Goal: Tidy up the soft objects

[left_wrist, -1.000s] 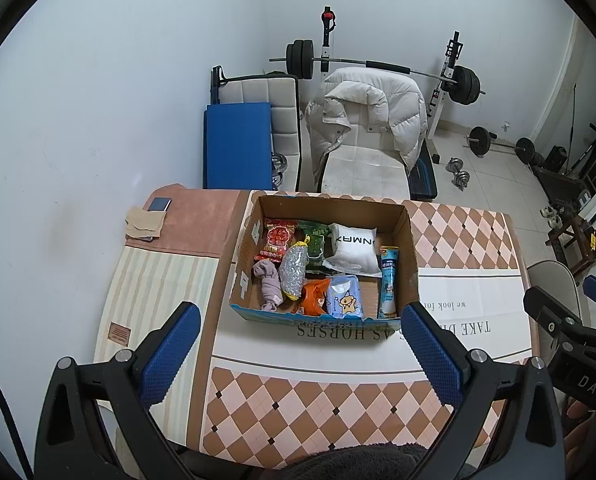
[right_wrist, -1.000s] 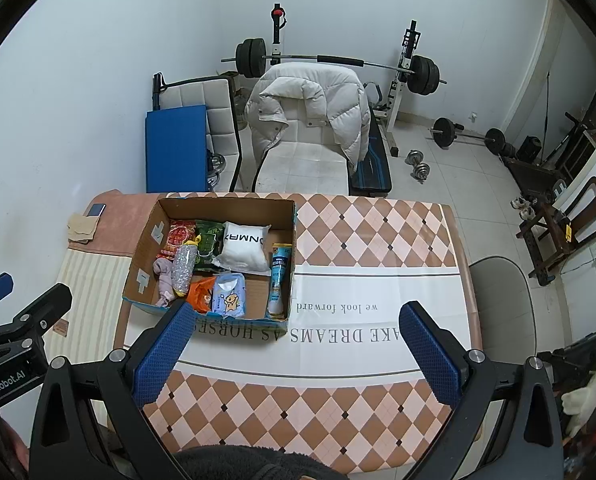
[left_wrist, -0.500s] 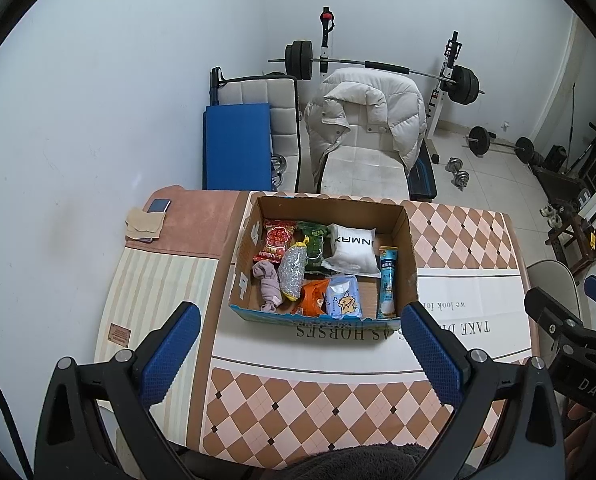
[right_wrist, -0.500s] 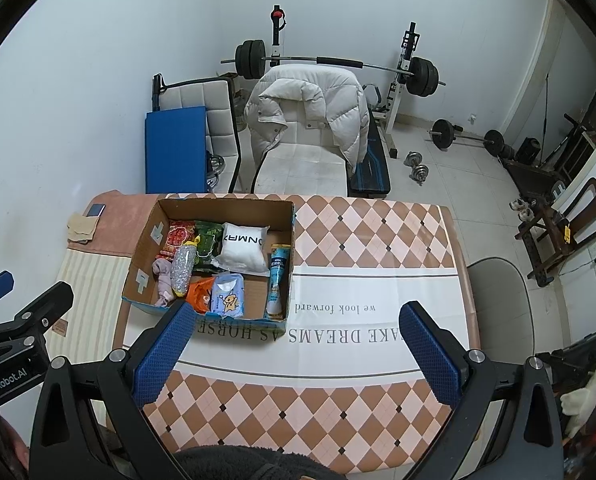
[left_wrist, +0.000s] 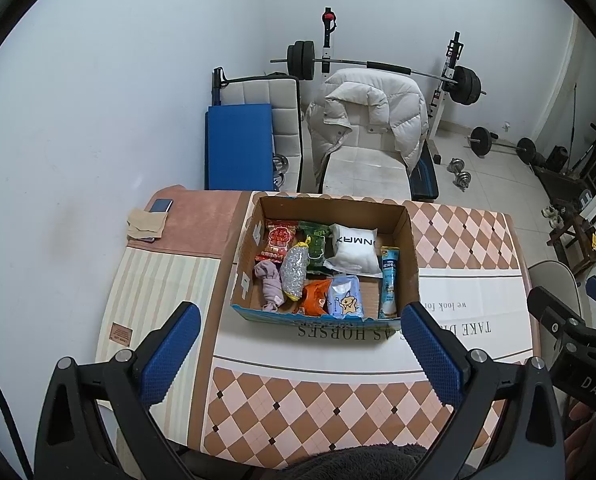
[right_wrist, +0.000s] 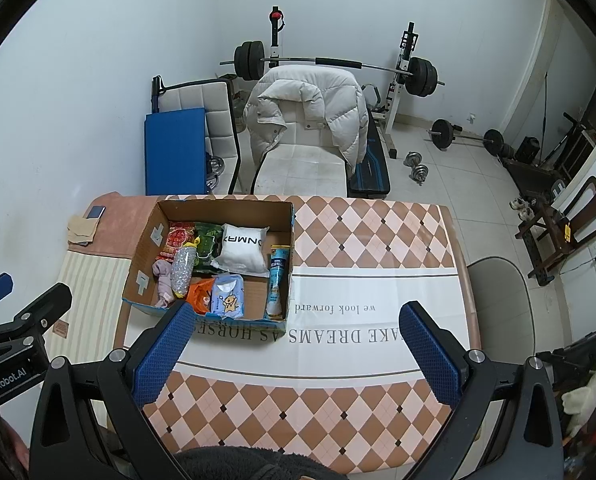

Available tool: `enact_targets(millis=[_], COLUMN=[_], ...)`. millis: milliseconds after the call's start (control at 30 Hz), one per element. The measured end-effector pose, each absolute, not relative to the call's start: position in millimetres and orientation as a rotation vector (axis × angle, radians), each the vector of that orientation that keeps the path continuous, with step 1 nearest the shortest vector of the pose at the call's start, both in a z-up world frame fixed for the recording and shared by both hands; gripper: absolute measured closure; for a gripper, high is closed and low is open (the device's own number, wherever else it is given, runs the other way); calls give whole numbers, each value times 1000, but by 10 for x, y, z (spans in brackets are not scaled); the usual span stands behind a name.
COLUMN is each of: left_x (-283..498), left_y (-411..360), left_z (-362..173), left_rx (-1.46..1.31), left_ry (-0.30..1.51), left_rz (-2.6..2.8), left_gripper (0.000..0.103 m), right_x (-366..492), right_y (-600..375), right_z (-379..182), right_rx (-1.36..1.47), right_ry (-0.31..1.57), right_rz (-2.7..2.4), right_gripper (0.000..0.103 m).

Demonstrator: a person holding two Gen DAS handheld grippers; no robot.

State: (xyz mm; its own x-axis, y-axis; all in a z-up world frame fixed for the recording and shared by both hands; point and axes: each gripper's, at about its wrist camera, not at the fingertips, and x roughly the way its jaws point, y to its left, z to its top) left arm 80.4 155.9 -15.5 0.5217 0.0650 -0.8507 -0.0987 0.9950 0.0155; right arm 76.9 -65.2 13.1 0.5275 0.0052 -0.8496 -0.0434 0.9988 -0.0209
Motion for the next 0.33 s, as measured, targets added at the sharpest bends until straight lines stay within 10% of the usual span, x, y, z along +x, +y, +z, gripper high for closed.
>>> enact_targets(millis=[333], left_x=[806], left_y=[1591], left_z=[-143], left_rx=[-34], left_ry=[1014], left_rz=[95], left_gripper=[0], right_x=[759], right_y=[-668], right_z=[157], right_rx=[-43], right_ry=[1014], right_rz=[28], right_gripper=[0])
